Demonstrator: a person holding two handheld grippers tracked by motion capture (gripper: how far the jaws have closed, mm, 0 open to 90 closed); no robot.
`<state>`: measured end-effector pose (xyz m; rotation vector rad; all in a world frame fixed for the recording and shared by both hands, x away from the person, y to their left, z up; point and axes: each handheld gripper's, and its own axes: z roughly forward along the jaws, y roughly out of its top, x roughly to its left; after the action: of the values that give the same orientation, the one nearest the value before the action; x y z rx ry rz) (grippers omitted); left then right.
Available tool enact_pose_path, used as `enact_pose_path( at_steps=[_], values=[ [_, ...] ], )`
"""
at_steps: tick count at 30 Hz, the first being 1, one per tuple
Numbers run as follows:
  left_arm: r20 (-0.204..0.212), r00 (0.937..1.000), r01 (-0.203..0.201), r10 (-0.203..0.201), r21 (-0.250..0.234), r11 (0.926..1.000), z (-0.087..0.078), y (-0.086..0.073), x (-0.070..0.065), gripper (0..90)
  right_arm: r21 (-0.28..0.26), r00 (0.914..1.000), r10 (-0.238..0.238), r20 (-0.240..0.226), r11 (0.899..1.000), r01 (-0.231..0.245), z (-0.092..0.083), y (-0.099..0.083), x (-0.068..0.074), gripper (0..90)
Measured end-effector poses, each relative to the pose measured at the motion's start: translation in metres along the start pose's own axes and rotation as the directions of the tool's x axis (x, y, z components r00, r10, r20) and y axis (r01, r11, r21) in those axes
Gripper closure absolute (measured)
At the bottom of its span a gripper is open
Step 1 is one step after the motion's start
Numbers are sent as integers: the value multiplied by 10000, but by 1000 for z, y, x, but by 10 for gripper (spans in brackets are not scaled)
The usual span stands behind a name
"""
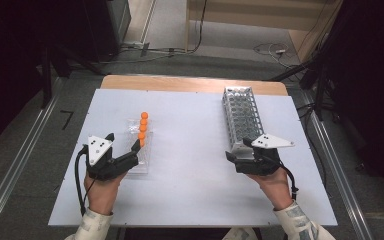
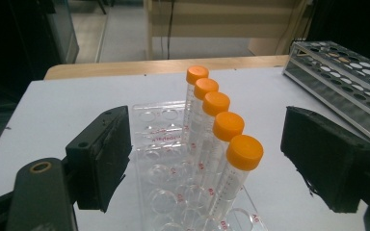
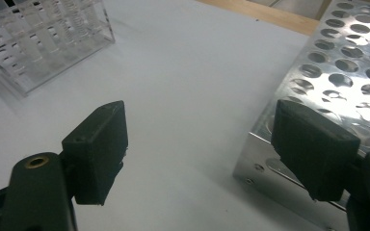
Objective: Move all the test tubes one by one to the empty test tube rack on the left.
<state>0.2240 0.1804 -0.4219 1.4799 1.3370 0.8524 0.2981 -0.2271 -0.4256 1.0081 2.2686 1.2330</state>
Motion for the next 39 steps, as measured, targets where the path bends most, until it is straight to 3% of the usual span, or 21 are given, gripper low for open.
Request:
enact_pose_path(
  at_steps=[9, 21, 26, 32, 39],
  values=[
    [-213, 9998, 61, -61, 0, 10000, -6, -5, 8, 184, -153, 9973, 455, 580, 9989, -447, -23, -16, -22, 195],
    [-516, 9986, 130, -126, 83, 9999, -15, -16, 20, 183, -116, 9851, 945, 1435, 9955, -938, -45, -38, -46, 195],
    [-857, 9960, 272, -254, 189, 9995, -21, -24, 32, 184, -177, 9713, 1358, 1951, 9907, -1350, -58, -51, -60, 195],
    [-1271, 9912, 398, -358, 291, 9988, -25, -35, 45, 184, -198, 9442, 1706, 2816, 9849, -1721, -71, -68, -77, 195],
    [-1682, 9841, 631, -563, 357, 9974, -23, -42, 57, 183, -260, 9179, 2259, 3261, 9728, -2302, -79, -85, -91, 195]
  ],
)
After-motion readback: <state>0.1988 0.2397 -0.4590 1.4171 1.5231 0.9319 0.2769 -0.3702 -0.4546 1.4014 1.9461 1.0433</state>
